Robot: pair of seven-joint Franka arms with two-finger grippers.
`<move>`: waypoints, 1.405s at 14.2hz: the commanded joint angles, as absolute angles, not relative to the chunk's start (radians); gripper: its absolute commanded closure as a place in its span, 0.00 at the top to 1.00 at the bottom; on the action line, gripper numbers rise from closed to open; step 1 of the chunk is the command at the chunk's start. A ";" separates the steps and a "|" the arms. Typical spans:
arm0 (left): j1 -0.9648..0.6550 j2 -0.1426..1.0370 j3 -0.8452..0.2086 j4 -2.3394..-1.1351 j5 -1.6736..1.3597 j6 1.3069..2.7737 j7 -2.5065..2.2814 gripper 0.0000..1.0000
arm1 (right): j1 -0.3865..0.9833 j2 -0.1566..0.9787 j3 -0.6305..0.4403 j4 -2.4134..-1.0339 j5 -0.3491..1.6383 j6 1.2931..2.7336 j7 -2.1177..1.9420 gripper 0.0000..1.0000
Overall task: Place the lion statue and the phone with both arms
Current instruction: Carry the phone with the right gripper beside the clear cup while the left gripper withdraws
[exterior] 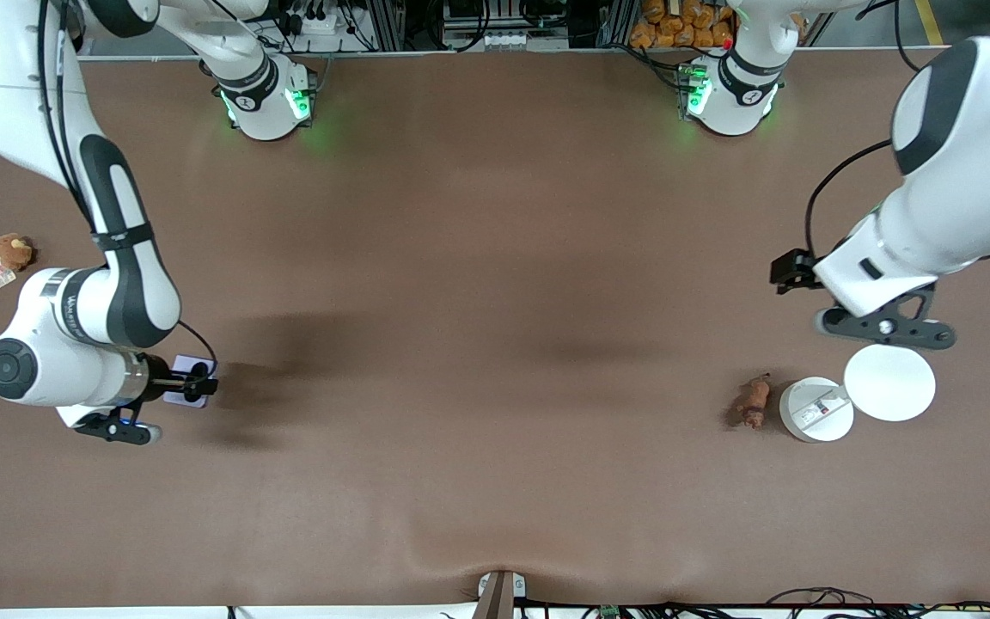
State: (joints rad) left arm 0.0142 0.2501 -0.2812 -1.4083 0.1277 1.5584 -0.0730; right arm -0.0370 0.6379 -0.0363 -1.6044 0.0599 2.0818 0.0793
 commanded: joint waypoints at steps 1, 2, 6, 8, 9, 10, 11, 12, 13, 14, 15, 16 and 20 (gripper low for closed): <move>0.040 0.171 -0.275 -1.413 0.115 1.522 -0.077 1.00 | -0.077 0.650 -0.014 -1.649 0.046 2.134 0.046 0.00; 0.058 0.151 -0.279 -1.413 0.114 1.505 -0.075 1.00 | -0.090 0.652 -0.014 -1.663 0.046 2.152 0.043 0.00; 0.074 0.098 -0.273 -1.410 0.106 1.471 -0.077 1.00 | -0.109 0.666 -0.012 -1.723 0.048 2.250 -0.035 0.00; 0.121 0.097 -0.273 -1.410 0.062 1.471 -0.069 1.00 | -0.120 0.666 -0.014 -1.726 0.048 2.250 -0.046 0.00; 0.152 0.095 -0.275 -1.410 0.033 1.471 -0.063 1.00 | -0.132 0.666 -0.012 -1.727 0.048 2.250 -0.075 0.00; 0.167 0.091 -0.275 -1.410 0.006 1.473 -0.061 1.00 | -0.143 0.667 -0.012 -1.727 0.048 2.252 -0.104 0.00; 0.169 0.078 -0.265 -1.410 -0.014 1.476 -0.061 1.00 | -0.150 0.670 -0.012 -1.729 0.049 2.253 -0.113 0.00; 0.155 0.074 -0.238 -1.410 -0.015 1.476 -0.060 1.00 | -0.153 0.675 -0.012 -1.730 0.049 2.256 -0.115 0.00; 0.111 0.055 -0.188 -1.416 -0.015 1.474 -0.058 1.00 | -0.155 0.675 -0.012 -1.733 0.051 2.258 -0.115 0.00; 0.038 0.037 -0.116 -1.428 -0.014 1.470 -0.060 1.00 | -0.156 0.675 -0.012 -1.736 0.051 2.258 -0.115 0.00; -0.006 0.020 -0.076 -1.439 -0.014 1.448 -0.063 1.00 | -0.156 0.675 -0.012 -1.740 0.055 2.258 -0.115 0.02; -0.015 0.011 -0.069 -1.445 -0.014 1.425 -0.072 1.00 | -0.156 0.675 -0.012 -1.740 0.058 2.258 -0.114 0.58; -0.049 -0.070 -0.054 -1.543 -0.008 1.417 -0.086 1.00 | -0.149 0.672 -0.012 -1.730 0.060 2.246 -0.112 1.00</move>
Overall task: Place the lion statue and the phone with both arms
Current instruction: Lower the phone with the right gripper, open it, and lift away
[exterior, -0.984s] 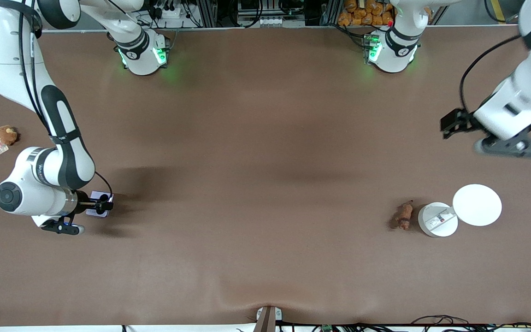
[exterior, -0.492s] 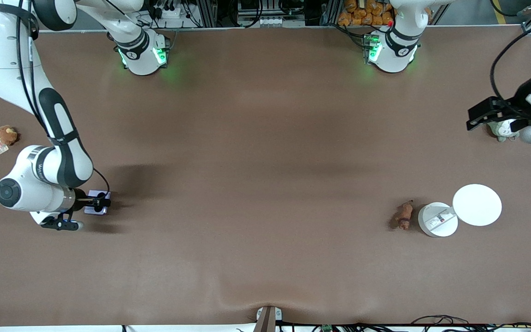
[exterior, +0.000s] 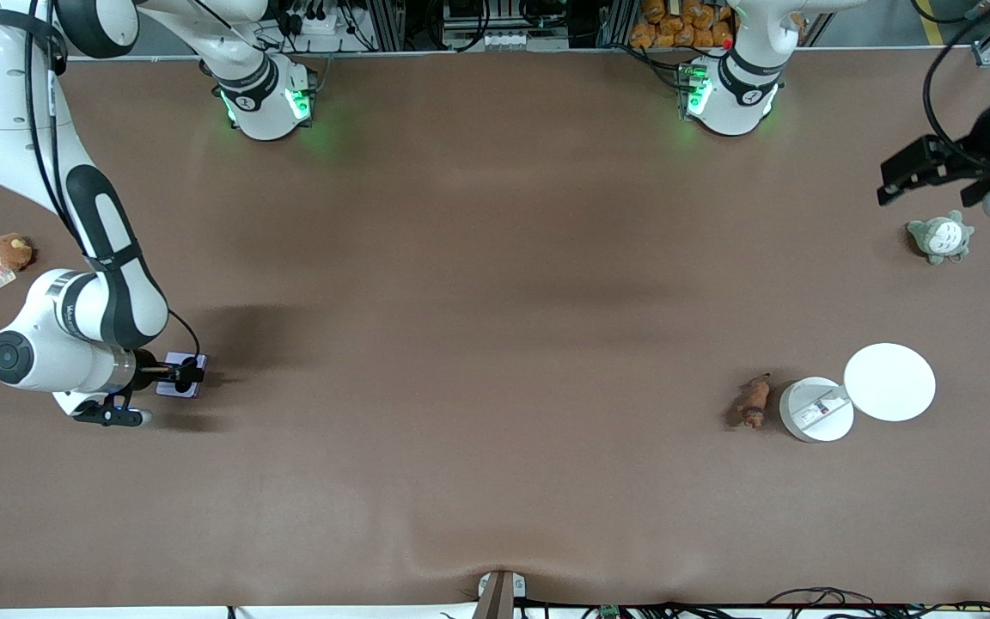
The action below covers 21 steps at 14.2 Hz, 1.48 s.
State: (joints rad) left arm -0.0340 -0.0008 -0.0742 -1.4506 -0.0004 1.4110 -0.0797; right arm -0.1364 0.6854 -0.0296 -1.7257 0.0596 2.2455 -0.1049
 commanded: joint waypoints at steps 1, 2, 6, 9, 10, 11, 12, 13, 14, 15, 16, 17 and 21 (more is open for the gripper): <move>-0.051 -0.096 -0.054 -1.581 -0.008 1.427 -0.086 1.00 | -0.146 0.670 -0.012 -1.720 0.058 2.246 -0.113 1.00; -0.051 -0.121 -0.052 -1.613 -0.008 1.442 -0.086 1.00 | -0.144 0.670 -0.012 -1.694 0.052 2.235 -0.117 1.00; -0.052 -0.150 -0.015 -1.645 -0.009 1.471 -0.089 1.00 | -0.095 0.660 -0.009 -1.531 0.048 1.995 -0.103 1.00; -0.040 -0.143 -0.015 -1.646 -0.009 1.489 -0.087 1.00 | -0.089 0.657 -0.008 -1.375 0.052 1.806 -0.104 1.00; -0.031 -0.138 -0.017 -1.647 -0.009 1.500 -0.087 1.00 | -0.084 0.657 -0.006 -1.308 0.051 1.713 -0.106 1.00; -0.029 -0.134 -0.017 -1.646 -0.009 1.508 -0.089 1.00 | -0.078 0.658 -0.003 -1.226 0.052 1.631 -0.110 1.00; -0.031 -0.133 -0.020 -1.647 -0.009 1.517 -0.089 1.00 | -0.071 0.658 -0.002 -1.165 0.049 1.559 -0.110 1.00; -0.031 -0.132 -0.021 -1.646 -0.009 1.519 -0.087 1.00 | -0.057 0.657 -0.006 -1.120 0.049 1.505 -0.110 1.00; -0.029 -0.135 -0.021 -1.644 -0.009 1.519 -0.084 1.00 | -0.046 0.647 -0.006 -1.085 0.049 1.464 -0.104 1.00; -0.028 -0.140 -0.021 -1.644 -0.009 1.514 -0.084 1.00 | -0.045 0.603 -0.003 -1.078 0.052 1.445 -0.086 1.00; -0.026 -0.143 -0.021 -1.647 -0.009 1.509 -0.084 1.00 | -0.041 0.559 -0.002 -1.080 0.052 1.442 -0.028 1.00; -0.026 -0.146 -0.021 -1.652 -0.009 1.503 -0.086 1.00 | -0.037 0.531 -0.002 -1.081 0.058 1.439 0.015 1.00; -0.028 -0.146 -0.026 -1.667 -0.009 1.496 -0.090 1.00 | -0.035 0.411 -0.008 -1.091 0.045 1.339 0.029 1.00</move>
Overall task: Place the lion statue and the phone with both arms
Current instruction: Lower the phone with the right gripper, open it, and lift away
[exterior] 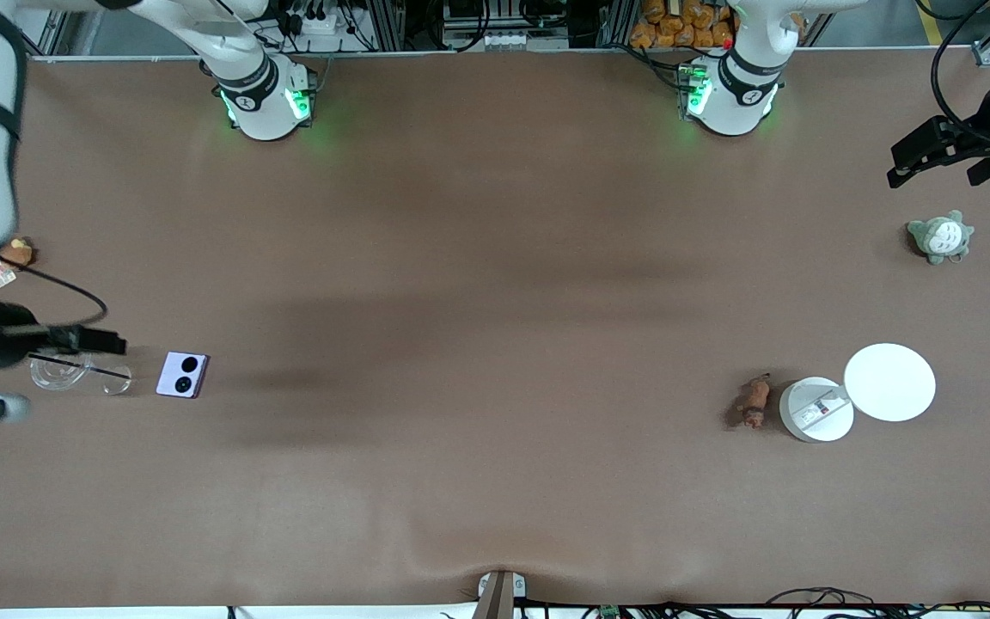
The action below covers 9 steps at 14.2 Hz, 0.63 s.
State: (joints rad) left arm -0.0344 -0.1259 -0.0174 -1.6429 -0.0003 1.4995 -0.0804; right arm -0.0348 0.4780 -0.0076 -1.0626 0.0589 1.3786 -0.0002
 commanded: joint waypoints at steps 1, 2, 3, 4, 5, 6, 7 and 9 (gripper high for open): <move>-0.028 -0.146 -0.026 -1.667 -0.008 1.496 -0.091 1.00 | -0.037 0.373 -0.009 -1.112 0.041 1.326 0.034 1.00; -0.026 -0.147 -0.031 -1.670 -0.008 1.497 -0.091 1.00 | -0.041 0.318 -0.009 -1.156 0.040 1.330 0.035 1.00; -0.028 -0.150 -0.032 -1.674 -0.008 1.497 -0.091 1.00 | -0.046 0.267 -0.011 -1.193 0.040 1.331 0.035 1.00; -0.029 -0.150 -0.034 -1.677 -0.008 1.499 -0.091 1.00 | -0.046 0.221 -0.012 -1.227 0.040 1.324 0.035 1.00; -0.031 -0.147 -0.034 -1.675 -0.008 1.499 -0.091 1.00 | -0.046 0.166 -0.012 -1.283 0.040 1.325 0.037 1.00; -0.029 -0.143 -0.035 -1.672 -0.008 1.499 -0.091 1.00 | -0.051 0.113 -0.012 -1.337 0.051 1.324 0.035 1.00; -0.029 -0.140 -0.035 -1.672 -0.008 1.499 -0.091 1.00 | -0.052 0.057 -0.011 -1.391 0.054 1.330 0.034 1.00; -0.028 -0.140 -0.035 -1.678 -0.008 1.497 -0.113 1.00 | -0.048 -0.021 -0.006 -1.477 0.049 1.339 0.034 1.00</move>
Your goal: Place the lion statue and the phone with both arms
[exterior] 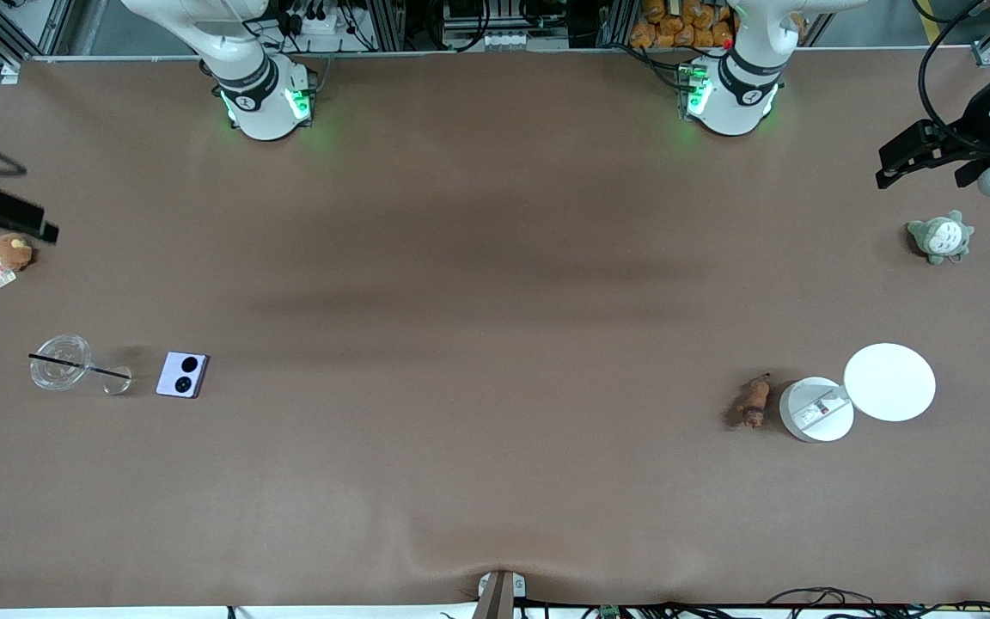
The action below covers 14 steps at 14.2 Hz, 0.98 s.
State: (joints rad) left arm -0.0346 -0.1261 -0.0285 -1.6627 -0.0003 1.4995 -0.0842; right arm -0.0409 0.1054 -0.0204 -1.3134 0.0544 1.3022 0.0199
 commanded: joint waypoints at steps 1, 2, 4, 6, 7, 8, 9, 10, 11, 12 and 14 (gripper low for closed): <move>-0.029 -0.143 -0.037 -1.678 -0.008 1.497 -0.133 1.00 | -0.048 -0.040 -0.006 -1.512 0.041 1.357 0.034 1.00; -0.031 -0.146 -0.041 -1.678 -0.008 1.497 -0.158 1.00 | -0.052 -0.054 -0.006 -1.544 0.041 1.368 0.034 1.00; -0.026 -0.147 -0.055 -1.678 -0.008 1.500 -0.186 1.00 | -0.055 -0.058 -0.009 -1.552 0.041 1.371 0.034 1.00; -0.026 -0.155 -0.055 -1.695 -0.008 1.503 -0.193 1.00 | -0.046 -0.057 -0.005 -1.554 0.043 1.376 0.034 1.00; -0.028 -0.173 -0.058 -1.721 -0.008 1.511 -0.210 1.00 | -0.037 -0.054 -0.003 -1.554 0.046 1.390 0.034 1.00; -0.028 -0.179 -0.061 -1.736 -0.008 1.529 -0.216 1.00 | -0.029 -0.054 -0.003 -1.554 0.046 1.391 0.034 1.00; -0.026 -0.179 -0.061 -1.730 -0.009 1.532 -0.218 1.00 | -0.029 -0.054 -0.003 -1.554 0.048 1.390 0.032 1.00; -0.026 -0.176 -0.060 -1.720 -0.009 1.531 -0.215 1.00 | -0.029 -0.052 -0.003 -1.552 0.048 1.390 0.025 1.00; -0.026 -0.170 -0.057 -1.709 -0.009 1.526 -0.210 1.00 | -0.031 -0.052 -0.005 -1.554 0.052 1.393 0.023 1.00; -0.026 -0.166 -0.052 -1.697 -0.009 1.525 -0.204 1.00 | -0.029 -0.051 -0.005 -1.552 0.054 1.394 0.025 1.00; -0.023 -0.155 -0.049 -1.680 -0.009 1.514 -0.210 1.00 | -0.028 -0.051 -0.005 -1.552 0.054 1.396 0.023 1.00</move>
State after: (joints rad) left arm -0.0329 -0.1481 -0.0479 -1.6899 -0.0003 1.5169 -0.2001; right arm -0.0301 -0.0269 -0.0057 -1.5287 0.0543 1.3825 0.0213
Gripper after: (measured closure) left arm 0.000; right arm 0.000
